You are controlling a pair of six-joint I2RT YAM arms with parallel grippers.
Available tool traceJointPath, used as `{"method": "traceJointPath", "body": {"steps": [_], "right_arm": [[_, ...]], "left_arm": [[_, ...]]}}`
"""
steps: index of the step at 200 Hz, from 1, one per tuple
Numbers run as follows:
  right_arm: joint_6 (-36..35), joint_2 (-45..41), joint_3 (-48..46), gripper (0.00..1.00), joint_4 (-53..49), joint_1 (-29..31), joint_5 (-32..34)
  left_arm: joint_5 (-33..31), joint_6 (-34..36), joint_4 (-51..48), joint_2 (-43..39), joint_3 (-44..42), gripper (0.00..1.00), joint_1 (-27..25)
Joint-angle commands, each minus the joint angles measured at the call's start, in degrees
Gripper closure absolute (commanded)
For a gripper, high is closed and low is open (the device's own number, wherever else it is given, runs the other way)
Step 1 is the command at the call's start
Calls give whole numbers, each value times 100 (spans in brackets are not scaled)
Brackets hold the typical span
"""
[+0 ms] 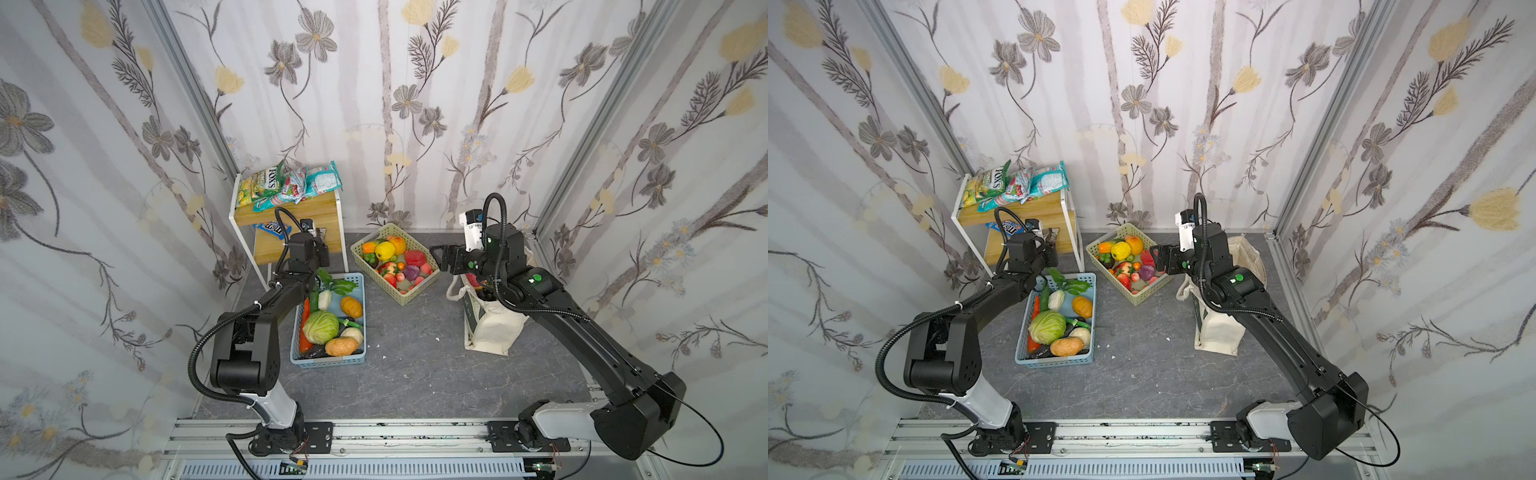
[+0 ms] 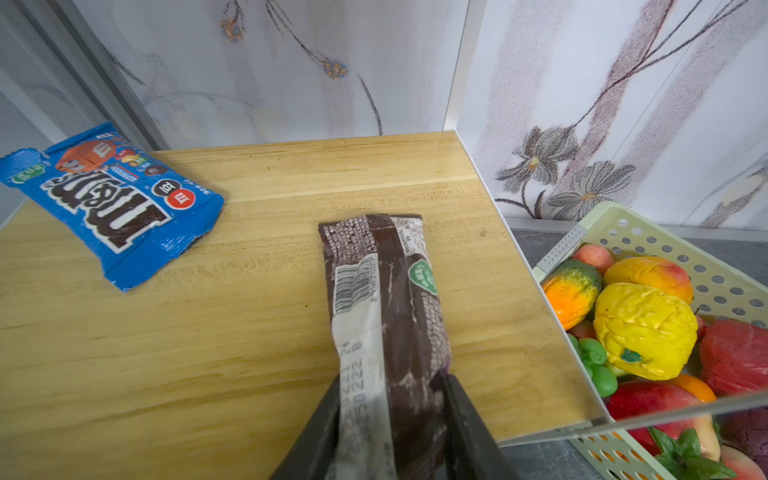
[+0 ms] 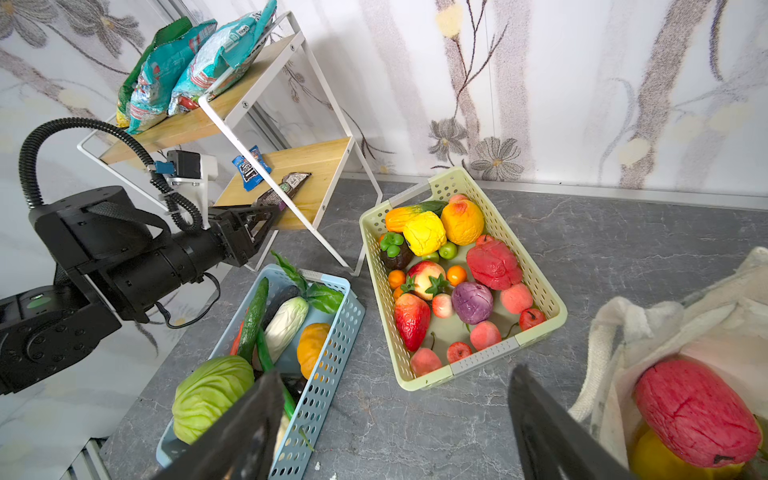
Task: Place the food into the grocery bag and tie it
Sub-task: 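Lower the left gripper onto the brown chocolate bar wrapper and grasp it, then lift the chocolate bar with the left gripper while the right gripper approaches it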
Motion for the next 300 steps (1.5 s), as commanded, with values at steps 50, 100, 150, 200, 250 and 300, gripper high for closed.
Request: {"method": "traceJointPath", "body": {"steps": [50,100,150,200,250,300], "right_arm": [[-17,-22,-69,16,308,26,-125],[-40,-75,-170,16,446,21,-214],[-44,-62,-231,16,591,36,-390],[1,37,-335,16,783,74,-673],[132,179,-416,16,1036,211,-870],[-172,262,-617,16,1419,330,-1257]], "left_arm": [[5,-58,-311,-667,-227,66,7],[206,-418,-815,-1176,-226,66,7],[523,-975,-1346,-1783,-323,66,-17],[692,-1416,-2049,-2206,-226,65,-248],[605,-1629,-2684,-2399,17,70,-770],[883,-1898,-3175,-2373,432,72,-1010]]}}
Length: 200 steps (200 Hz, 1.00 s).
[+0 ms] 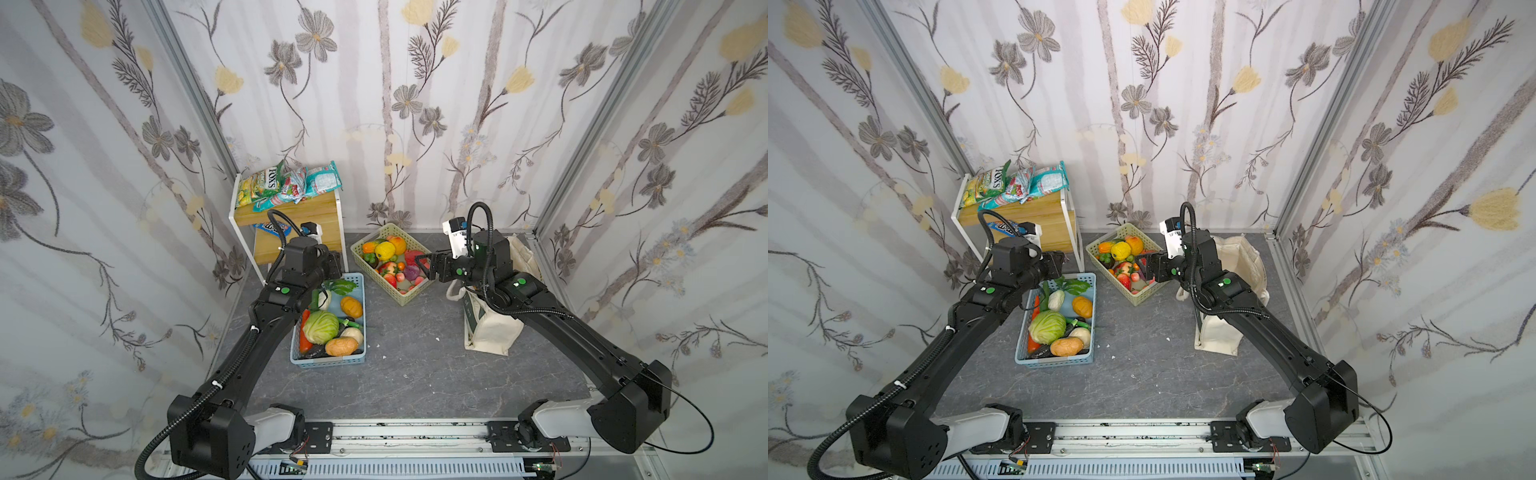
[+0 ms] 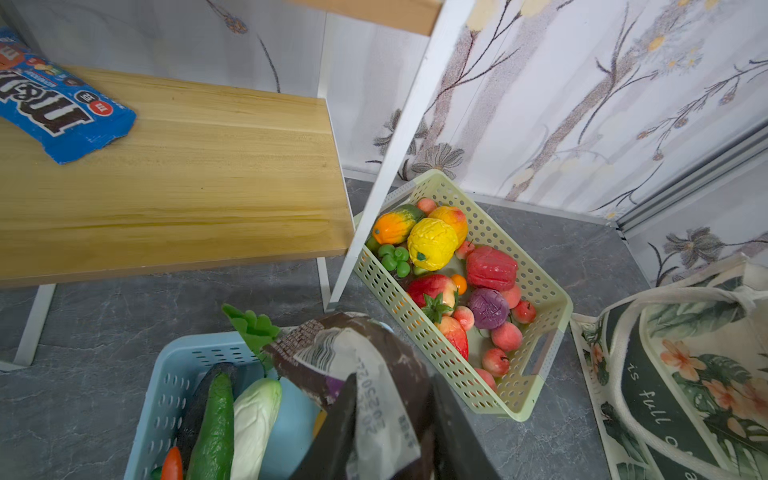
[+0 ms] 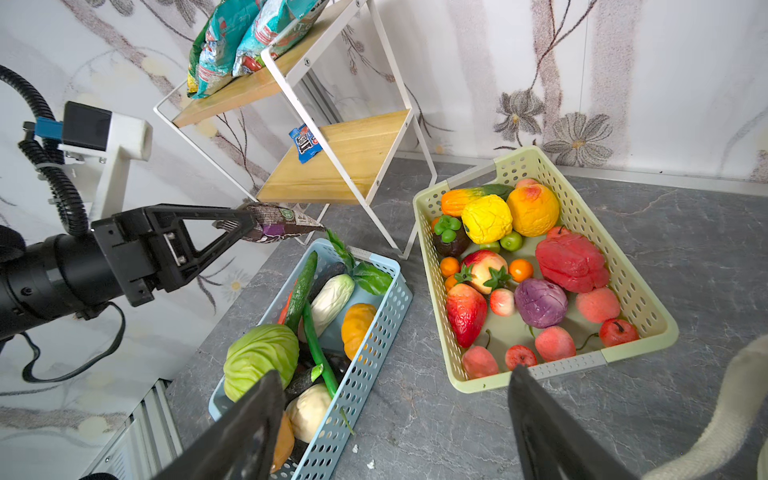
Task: Place the food into the grocery bag and tie it
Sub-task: 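Lift the chocolate bar with the left gripper while the right gripper approaches it, then grasp the chocolate bar with the right gripper from the left gripper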
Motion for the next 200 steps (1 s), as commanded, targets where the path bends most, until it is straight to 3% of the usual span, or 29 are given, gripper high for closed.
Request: {"method": "traceJointPath", "body": {"steps": [1,50,90,146,200], "right_arm": [[-283,27,-169,16,642,90,-455],[-1623,10,-893,17,2025,589,-890],[-1891,169,-1170,16,3174,645,-643],[-2772,498,-1014,15,3474,869,-415],[-3015,867,-813,15,3569,933,-212]], "left_arm": [[251,-243,-254,3,232,72,-47],[948,-515,-689,-32,736,72,-315],[1244,-717,-925,-32,1087,71,-594],[1520,-981,-927,109,1348,71,-1064],[1627,-1115,-935,419,1653,71,-1436]]}}
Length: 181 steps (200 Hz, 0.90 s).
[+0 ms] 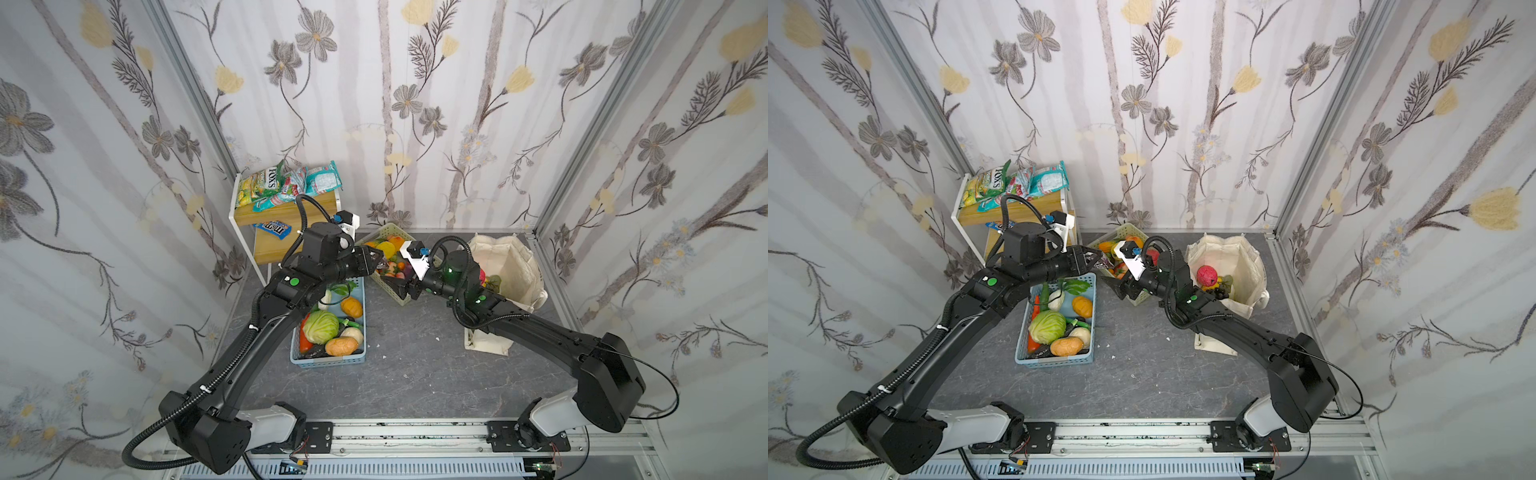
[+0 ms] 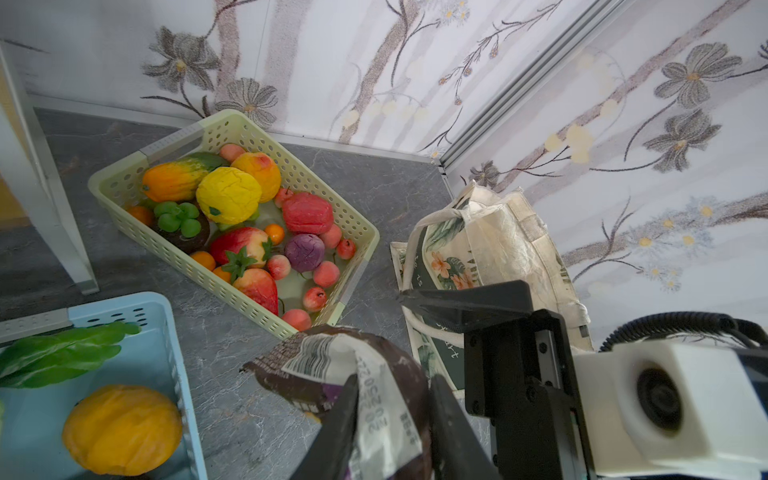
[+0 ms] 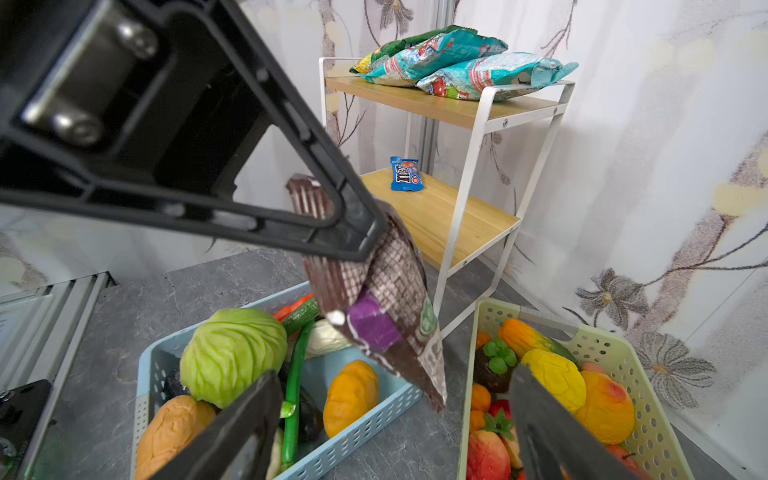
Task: Place the food into the grocery bag and tie it
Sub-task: 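Grasp the chocolate bar with the right gripper from the left gripper, then carry the chocolate bar toward the tote bag with the right gripper while the left withdraws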
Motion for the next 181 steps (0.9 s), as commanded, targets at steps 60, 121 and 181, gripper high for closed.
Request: {"method": "traceJointPath", "body": {"steps": [60,121,181], "right_arm": [[-276,174,25,27,574,21,275],[-247,135,-25,60,564,30,71],[-116,-21,-175,75,485,38,-20]], "left_arm": [[265,-37,-116,307,414,71,-236],[187,-8,-127,411,420,71,-237],[144,-99,-41,497,581,58,-238]]}}
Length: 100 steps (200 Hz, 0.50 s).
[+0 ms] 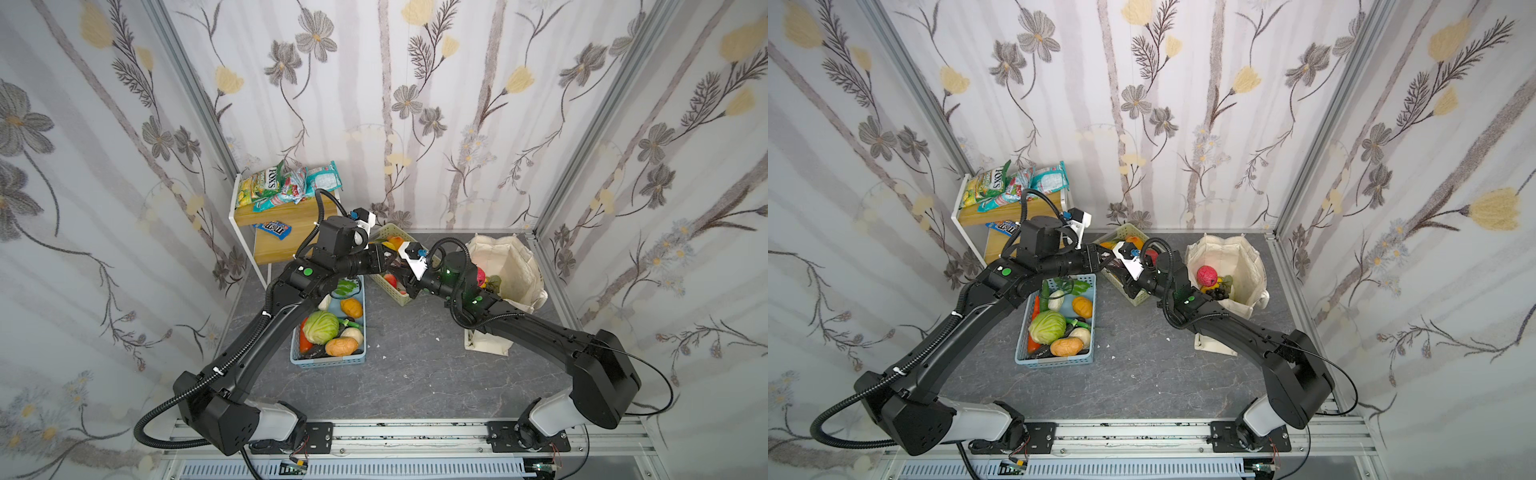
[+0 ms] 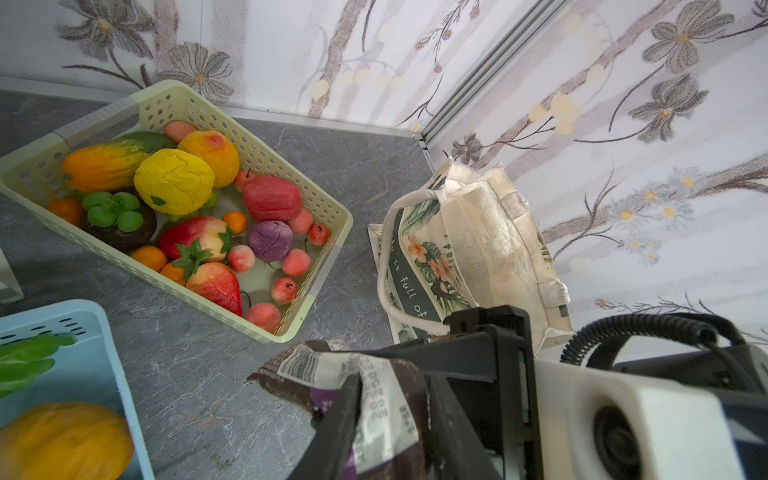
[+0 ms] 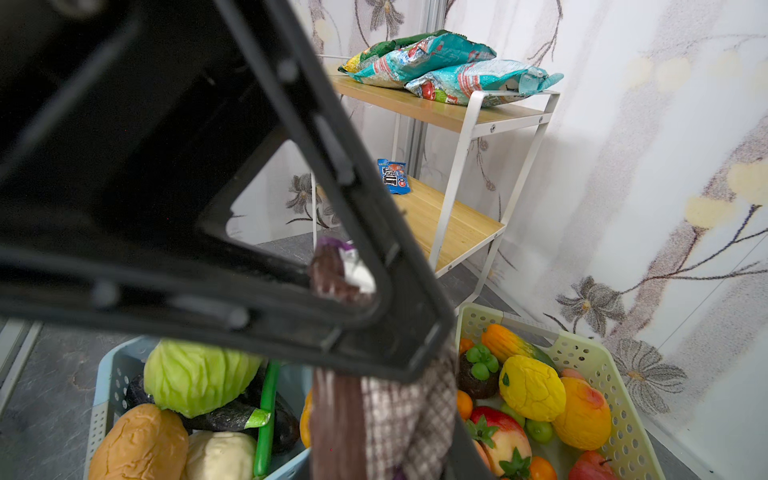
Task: Place the food into the grocery bag and tie it
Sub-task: 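Carry the chocolate bar toward the tote bag with the right gripper while the left withdraws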
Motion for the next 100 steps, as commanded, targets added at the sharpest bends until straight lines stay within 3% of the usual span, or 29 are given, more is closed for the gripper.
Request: {"method": "traceJointPath", "body": {"steps": [1,14,48,75,100], "right_arm": [[27,-81,-54,75,176,1,-140],[83,-92,-55,76,105,6,-151],[258,-157,-107,78,-1,-14,-43],[351,-243,-118,78,-112,-69,72],[496,-364,-73,78,-294,-181,118]], "left_arm": [[-68,-93,162,25,38,57,10],[-182,-147,201,8,12,44,11],[-816,-158,113,-27,34,25,35],[-1508,-234,112,-97,89,18,200],[-1684,-310,92,-64,125,17,457]]}}
